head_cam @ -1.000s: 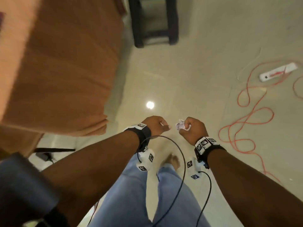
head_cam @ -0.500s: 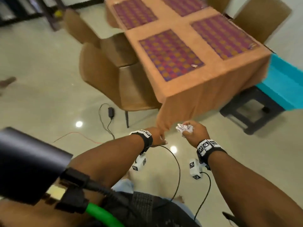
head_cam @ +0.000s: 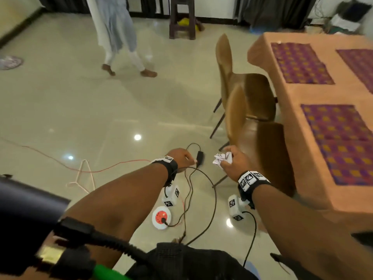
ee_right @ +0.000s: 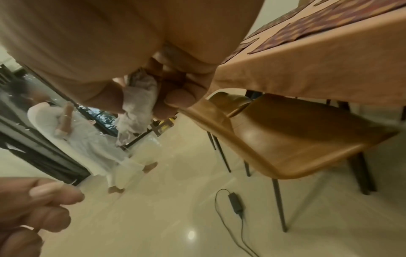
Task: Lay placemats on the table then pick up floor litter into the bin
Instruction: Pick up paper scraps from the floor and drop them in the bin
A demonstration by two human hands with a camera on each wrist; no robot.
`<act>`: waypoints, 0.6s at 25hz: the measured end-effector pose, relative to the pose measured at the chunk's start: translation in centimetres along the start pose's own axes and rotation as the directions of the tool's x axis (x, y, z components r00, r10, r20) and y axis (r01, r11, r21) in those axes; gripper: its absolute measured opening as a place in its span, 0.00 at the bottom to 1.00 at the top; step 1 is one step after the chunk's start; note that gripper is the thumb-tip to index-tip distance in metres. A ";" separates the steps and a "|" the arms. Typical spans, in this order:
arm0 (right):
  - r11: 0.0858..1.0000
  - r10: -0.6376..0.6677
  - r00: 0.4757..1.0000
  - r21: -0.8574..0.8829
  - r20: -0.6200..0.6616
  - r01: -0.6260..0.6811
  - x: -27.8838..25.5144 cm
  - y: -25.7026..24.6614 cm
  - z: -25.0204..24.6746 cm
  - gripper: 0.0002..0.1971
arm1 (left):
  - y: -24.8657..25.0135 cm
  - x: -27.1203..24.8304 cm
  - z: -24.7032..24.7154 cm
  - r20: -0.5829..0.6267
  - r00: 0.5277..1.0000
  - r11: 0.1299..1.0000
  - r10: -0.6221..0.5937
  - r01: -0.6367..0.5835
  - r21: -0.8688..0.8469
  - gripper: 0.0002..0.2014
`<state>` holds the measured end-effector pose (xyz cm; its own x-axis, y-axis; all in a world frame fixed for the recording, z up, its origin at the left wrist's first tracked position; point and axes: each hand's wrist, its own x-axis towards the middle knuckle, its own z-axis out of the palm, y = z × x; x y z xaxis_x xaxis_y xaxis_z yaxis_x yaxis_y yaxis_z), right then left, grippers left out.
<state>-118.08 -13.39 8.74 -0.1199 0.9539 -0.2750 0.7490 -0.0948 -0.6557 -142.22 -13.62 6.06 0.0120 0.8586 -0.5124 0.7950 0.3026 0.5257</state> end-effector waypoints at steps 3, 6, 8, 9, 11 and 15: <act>0.998 -0.065 0.998 0.005 -0.009 0.065 6.4 -4.6 0.3 0.15 | -2.0 3.8 -5.3 -0.093 0.995 0.994 -0.040 0.030 -0.104 0.11; 0.993 -0.117 0.991 0.010 -0.061 0.118 13.6 -7.7 -1.2 0.11 | -0.5 9.0 -9.4 -0.114 0.993 0.992 -0.017 0.003 -0.124 0.12; 0.988 -0.155 0.981 -0.006 -0.114 0.155 18.4 -9.6 -2.6 0.10 | 1.6 12.9 -12.1 -0.136 0.990 0.994 0.029 -0.044 -0.103 0.12; 0.985 -0.174 0.977 -0.010 -0.126 0.174 20.7 -10.6 -3.3 0.10 | 2.6 14.8 -13.5 -0.162 0.986 0.993 0.043 -0.061 -0.106 0.12; 0.982 -0.186 0.976 0.023 -0.112 0.189 25.8 -12.5 -5.2 0.09 | 5.0 18.8 -16.5 -0.195 0.980 0.989 0.028 -0.055 -0.137 0.11; 0.980 -0.181 0.970 0.053 -0.163 0.191 34.2 -15.0 -8.9 0.10 | 9.3 25.8 -21.8 -0.210 0.975 0.988 0.073 -0.099 -0.116 0.12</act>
<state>-127.64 23.18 15.46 -0.1456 0.9888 -0.0341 0.6766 0.0744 -0.7326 -147.72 20.34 12.49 -0.0577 0.9460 -0.3190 0.7140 0.2624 0.6491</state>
